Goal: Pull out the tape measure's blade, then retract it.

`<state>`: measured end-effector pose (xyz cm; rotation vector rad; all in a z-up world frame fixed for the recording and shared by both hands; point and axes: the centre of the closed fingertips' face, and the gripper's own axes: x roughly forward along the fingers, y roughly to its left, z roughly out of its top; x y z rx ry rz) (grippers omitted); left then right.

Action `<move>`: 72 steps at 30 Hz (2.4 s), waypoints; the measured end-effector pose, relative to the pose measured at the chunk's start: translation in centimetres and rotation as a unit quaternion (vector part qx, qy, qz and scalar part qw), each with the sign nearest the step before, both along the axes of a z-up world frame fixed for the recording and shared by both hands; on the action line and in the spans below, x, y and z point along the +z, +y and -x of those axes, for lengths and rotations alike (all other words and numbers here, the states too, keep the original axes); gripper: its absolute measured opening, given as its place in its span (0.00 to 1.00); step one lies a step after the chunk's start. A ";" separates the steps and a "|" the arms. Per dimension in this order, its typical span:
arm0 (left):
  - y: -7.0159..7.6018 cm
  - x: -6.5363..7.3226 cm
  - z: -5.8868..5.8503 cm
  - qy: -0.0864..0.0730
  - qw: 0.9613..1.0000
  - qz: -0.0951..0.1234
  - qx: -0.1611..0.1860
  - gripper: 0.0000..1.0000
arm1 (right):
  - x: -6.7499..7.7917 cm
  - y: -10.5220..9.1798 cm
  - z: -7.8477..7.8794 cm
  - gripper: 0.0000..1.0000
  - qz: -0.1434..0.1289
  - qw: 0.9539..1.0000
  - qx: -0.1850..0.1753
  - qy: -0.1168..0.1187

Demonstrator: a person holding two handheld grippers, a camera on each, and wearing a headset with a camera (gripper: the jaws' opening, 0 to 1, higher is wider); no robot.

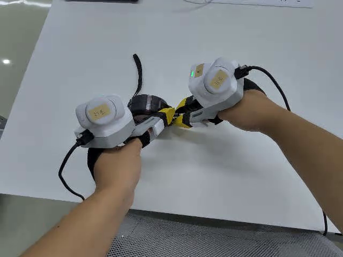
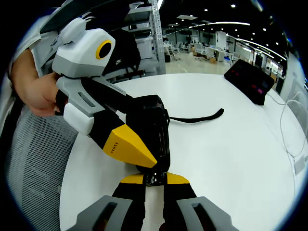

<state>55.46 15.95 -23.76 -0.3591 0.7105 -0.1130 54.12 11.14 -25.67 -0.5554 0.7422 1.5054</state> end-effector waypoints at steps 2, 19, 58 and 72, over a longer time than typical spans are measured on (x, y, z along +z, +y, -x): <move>0.0 0.0 0.0 0.000 1.000 -0.001 -0.001 0.58 | 0.0 0.0 0.0 0.09 0.001 1.000 0.000 0.000; -0.2 -0.2 -0.1 -0.005 1.000 -0.009 -0.002 0.59 | -0.3 -0.1 0.1 0.10 0.002 1.000 -0.002 -0.004; -0.3 0.1 0.0 -0.009 1.000 -0.011 -0.003 0.62 | -0.2 -0.3 0.1 0.16 0.004 1.000 -0.005 -0.023; -0.3 1.2 -0.1 -0.027 0.999 -0.025 -0.036 0.72 | 0.1 -0.5 0.2 0.28 0.003 1.000 -0.012 -0.024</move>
